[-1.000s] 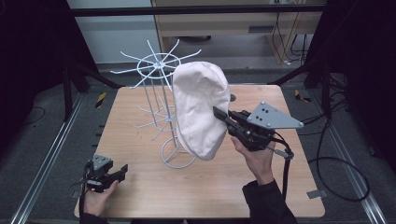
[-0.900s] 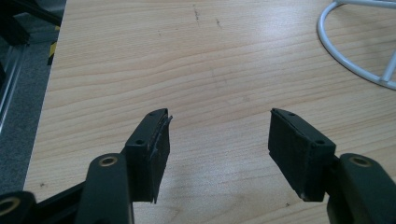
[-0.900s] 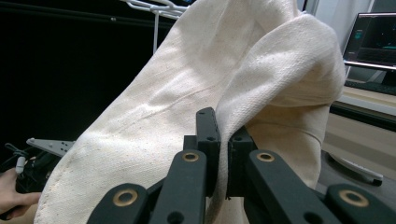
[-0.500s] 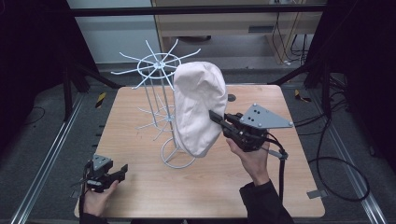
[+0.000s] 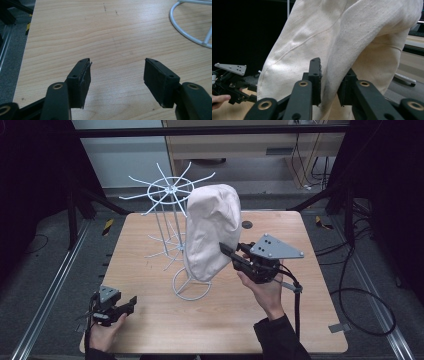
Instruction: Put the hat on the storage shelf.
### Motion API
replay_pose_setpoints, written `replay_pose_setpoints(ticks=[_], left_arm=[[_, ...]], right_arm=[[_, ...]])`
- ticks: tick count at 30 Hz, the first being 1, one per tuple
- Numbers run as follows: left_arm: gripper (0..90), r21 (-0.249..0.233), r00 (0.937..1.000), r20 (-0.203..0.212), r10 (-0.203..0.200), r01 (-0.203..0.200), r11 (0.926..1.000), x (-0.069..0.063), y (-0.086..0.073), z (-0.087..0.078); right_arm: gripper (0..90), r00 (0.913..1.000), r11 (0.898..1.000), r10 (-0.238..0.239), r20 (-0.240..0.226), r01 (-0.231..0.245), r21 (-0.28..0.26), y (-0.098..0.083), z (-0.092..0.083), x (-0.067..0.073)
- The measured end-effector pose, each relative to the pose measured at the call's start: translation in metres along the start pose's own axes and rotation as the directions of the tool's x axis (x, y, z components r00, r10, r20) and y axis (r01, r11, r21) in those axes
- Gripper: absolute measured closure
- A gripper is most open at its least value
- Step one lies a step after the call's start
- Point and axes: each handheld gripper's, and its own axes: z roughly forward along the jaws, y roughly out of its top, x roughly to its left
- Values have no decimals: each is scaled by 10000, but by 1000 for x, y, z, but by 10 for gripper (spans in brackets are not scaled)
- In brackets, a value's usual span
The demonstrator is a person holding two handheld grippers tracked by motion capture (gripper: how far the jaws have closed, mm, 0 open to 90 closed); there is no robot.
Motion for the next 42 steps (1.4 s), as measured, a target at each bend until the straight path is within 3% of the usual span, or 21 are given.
replay_pose_setpoints(ticks=[12,21,29,35,36,39,42], left_arm=[[384,13,10000,-3,2,-2,10000,0,0,0],[382,3,10000,0,-24,24,10000,0,0,1],[380,-84,10000,55,-16,16,10000,-1,0,0],[375,-206,9999,109,25,-23,9998,-2,0,-2],[373,-221,9999,138,33,-30,9998,-2,0,-2],[366,-233,9998,180,77,-73,9997,-2,0,-2],[357,-309,9995,282,105,-96,9995,-3,1,-2]], right_arm=[[571,9977,9996,298,610,-298,-12,-11,-9,-7],[526,9946,9989,467,925,-472,35,-18,-18,-15],[453,9897,9979,635,1287,-643,24,-29,-36,-23],[370,9832,9953,921,1577,-957,159,-45,-49,-29],[343,9790,9914,1180,1663,-1257,362,-54,-54,-33],[324,9758,9888,1271,1782,-1387,543,-62,-58,-36],[282,9666,9812,1363,2171,-1619,1047,-78,-63,-43]])
